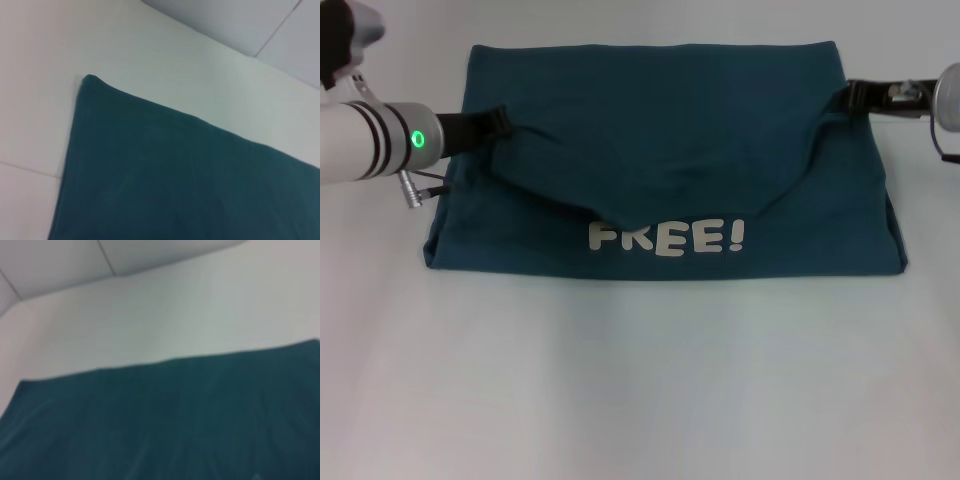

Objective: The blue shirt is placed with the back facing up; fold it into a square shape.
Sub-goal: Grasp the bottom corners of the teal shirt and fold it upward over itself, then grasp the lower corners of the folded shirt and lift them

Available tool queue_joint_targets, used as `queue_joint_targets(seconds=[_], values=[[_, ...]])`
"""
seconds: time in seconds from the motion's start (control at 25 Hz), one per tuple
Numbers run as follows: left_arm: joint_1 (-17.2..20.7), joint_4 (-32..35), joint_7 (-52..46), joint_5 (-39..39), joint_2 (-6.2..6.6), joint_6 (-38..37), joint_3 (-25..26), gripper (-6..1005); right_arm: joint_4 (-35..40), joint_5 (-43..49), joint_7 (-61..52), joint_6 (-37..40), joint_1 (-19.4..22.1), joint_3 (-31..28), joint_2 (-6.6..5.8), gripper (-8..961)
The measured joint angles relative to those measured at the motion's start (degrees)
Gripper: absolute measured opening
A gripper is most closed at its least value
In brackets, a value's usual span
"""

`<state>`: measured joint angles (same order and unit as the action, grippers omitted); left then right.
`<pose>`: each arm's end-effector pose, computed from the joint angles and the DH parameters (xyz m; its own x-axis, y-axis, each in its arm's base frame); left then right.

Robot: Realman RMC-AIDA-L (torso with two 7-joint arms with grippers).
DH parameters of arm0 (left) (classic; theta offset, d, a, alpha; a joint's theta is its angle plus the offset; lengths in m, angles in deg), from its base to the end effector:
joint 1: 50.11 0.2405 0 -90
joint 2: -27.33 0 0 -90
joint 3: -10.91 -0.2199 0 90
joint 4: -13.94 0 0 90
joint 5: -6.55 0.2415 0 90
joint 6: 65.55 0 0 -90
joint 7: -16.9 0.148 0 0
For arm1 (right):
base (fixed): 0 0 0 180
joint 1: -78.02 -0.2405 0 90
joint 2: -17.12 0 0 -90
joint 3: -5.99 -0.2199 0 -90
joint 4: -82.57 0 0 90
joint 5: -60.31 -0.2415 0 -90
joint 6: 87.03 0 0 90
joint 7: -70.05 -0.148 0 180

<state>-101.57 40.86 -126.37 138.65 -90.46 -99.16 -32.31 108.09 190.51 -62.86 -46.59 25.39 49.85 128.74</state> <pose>-0.2298 0.4873 0.0128 0.2543 0.6646 0.7026 0.9518 -0.0434 -0.3035 0.2285 0.4966 0.0494 0.4367 -0.6578 -0.6137 -0.8873 -0.2026 -0.4142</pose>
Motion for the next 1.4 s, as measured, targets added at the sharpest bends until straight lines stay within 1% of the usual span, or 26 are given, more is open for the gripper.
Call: queue_joint_targets(seconds=[0.12, 0.24, 0.36, 0.4, 0.44, 0.52, 0.56, 0.6, 0.64, 0.68, 0.76, 0.8, 0.84, 0.92, 1.0, 1.04, 1.12, 1.24, 1.32, 1.4], values=[[-0.02, -0.43, 0.03, 0.00, -0.13, 0.86, -2.08, 52, -1.49, 1.08, -0.72, 0.41, -0.46, 1.57, -0.49, 98], [0.26, -0.79, -0.06, 0.00, -0.19, 1.69, -2.17, 97, -1.70, 3.70, -4.01, 0.83, -0.53, 3.00, -0.94, 100], [1.50, -0.14, -1.75, -0.07, -0.15, 1.31, -1.80, 141, -0.92, 4.90, -6.46, 1.83, -0.10, 3.23, -1.35, 103], [2.47, 1.16, -2.94, -0.19, -0.15, 0.71, -1.76, 156, -0.40, 4.75, -6.66, 2.42, 0.29, 2.77, -1.44, 151], [3.89, 3.03, -4.31, -0.32, -0.23, -0.18, -1.64, 171, 0.58, 4.24, -6.68, 3.49, 0.95, 1.97, -1.56, 198], [7.36, 7.93, -6.22, -0.63, -1.00, -2.15, -1.30, 201, 3.77, 2.30, -6.57, 7.07, 3.37, -0.30, -1.74, 293], [10.15, 12.24, -7.39, -0.94, -1.84, -3.66, -0.93, 257, 5.79, 0.78, -6.36, 9.48, 4.88, -1.49, -1.77, 341], [12.20, 14.96, -7.93, -1.47, -2.32, -4.78, -0.70, 313, 7.49, -0.66, -6.11, 11.89, 6.40, -2.51, -1.85, 361], [12.20, 14.96, -7.93, -1.47, -2.32, -4.78, -0.70, 369, 9.08, -2.45, -5.52, 14.49, 8.19, -3.40, -2.00, 381], [16.63, 20.40, -8.43, -3.65, -2.93, -8.06, -0.38, 425, 10.12, -4.33, -4.83, 16.92, 9.56, -4.08, -2.21, 400], [18.97, 22.07, -8.26, -5.46, -2.67, -11.03, -0.42, 471, 11.20, -9.35, -1.95, 22.95, 13.06, -5.40, -2.88, 440], [20.13, 22.41, -7.66, -6.67, -2.28, -12.93, -0.38, 494, 11.26, -12.04, -0.13, 26.03, 14.68, -6.00, -3.21, 460], [20.93, 22.55, -7.07, -7.63, -2.04, -14.49, -0.41, 517, 11.11, -14.02, 1.76, 29.08, 16.15, -6.43, -3.39, 480], [21.96, 21.81, -3.57, -9.83, -1.41, -18.60, 0.61, 564, 10.81, -17.66, 6.11, 34.99, 19.43, -7.35, -3.35, 519], [22.35, 19.82, 2.43, -11.57, -1.06, -23.70, 3.69, 610, 10.81, -19.77, 10.20, 39.20, 22.40, -8.18, -2.87, 559], [22.32, 18.56, 5.66, -12.28, -0.86, -25.80, 5.28, 633, 10.74, -20.54, 12.11, 41.09, 23.95, -8.67, -2.55, 607], [22.16, 16.33, 11.72, -13.60, -0.47, -28.74, 7.52, 725, 10.60, -21.10, 14.77, 42.96, 25.93, -9.60, -2.07, 702], [22.03, 14.19, 17.73, -14.19, -0.36, -28.02, 8.20, 862, 10.11, -21.30, 16.94, 43.60, 27.58, -10.86, -1.72, 842], [21.62, 11.56, 22.53, -14.16, -0.34, -25.38, 8.18, 891, 9.56, -21.31, 18.00, 43.58, 28.04, -11.29, -1.68, 930], [21.23, 10.08, 23.85, -13.83, -0.34, -24.01, 7.86, 919, 9.30, -21.27, 18.67, 43.43, 28.09, -11.37, -1.68, 928]])
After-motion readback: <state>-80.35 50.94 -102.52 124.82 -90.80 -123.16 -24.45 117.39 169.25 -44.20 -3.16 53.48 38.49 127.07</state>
